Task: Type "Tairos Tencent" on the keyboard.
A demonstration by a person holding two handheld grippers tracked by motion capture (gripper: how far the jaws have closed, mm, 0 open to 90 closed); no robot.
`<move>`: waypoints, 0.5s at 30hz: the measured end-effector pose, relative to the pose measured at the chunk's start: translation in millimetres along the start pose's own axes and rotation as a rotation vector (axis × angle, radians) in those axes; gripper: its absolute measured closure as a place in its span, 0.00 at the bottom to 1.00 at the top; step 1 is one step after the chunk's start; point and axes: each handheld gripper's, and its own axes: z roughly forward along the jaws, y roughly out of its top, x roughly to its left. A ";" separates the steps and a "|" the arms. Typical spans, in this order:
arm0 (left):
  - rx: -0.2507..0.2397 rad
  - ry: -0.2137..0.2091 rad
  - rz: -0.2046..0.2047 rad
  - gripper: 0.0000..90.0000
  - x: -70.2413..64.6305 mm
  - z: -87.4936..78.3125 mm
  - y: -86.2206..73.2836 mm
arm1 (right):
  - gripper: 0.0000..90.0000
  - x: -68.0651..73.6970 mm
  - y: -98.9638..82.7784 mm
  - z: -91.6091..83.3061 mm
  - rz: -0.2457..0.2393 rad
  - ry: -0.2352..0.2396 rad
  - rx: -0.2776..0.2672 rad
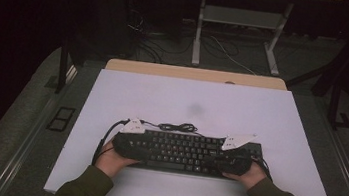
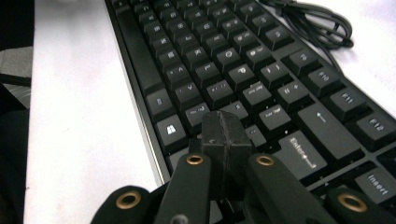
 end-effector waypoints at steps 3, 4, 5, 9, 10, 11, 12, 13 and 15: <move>-0.004 0.008 -0.007 0.36 1.3 -4.2 -4.4 | 0.97 0.3 2.0 -2.2 0.006 0.000 -0.016; -0.009 0.007 -0.015 0.36 1.8 -5.7 -5.7 | 0.96 0.2 2.7 -2.9 0.011 0.001 -0.024; -0.013 0.005 -0.018 0.35 2.7 -7.3 -7.0 | 0.96 -0.3 3.3 -3.6 0.012 0.002 -0.032; -0.021 0.007 -0.030 0.34 5.1 -11.7 -12.2 | 0.88 -1.7 6.2 -5.0 0.028 -0.002 -0.056; -0.020 0.006 -0.032 0.34 5.4 -12.6 -13.3 | 0.85 -2.3 6.9 -4.9 0.029 -0.003 -0.063; -0.023 0.006 -0.034 0.34 5.4 -13.1 -14.0 | 0.82 -2.7 7.6 -4.7 0.034 -0.005 -0.068; -0.022 0.005 -0.033 0.34 5.6 -13.5 -14.5 | 0.79 -3.1 8.3 -4.4 0.038 -0.010 -0.074; -0.024 0.006 -0.032 0.33 5.4 -13.7 -14.6 | 0.77 -3.6 9.0 -4.4 0.043 -0.012 -0.076; -0.027 0.003 -0.031 0.33 4.2 -13.2 -14.4 | 0.69 -5.0 10.6 -3.9 0.051 -0.016 -0.090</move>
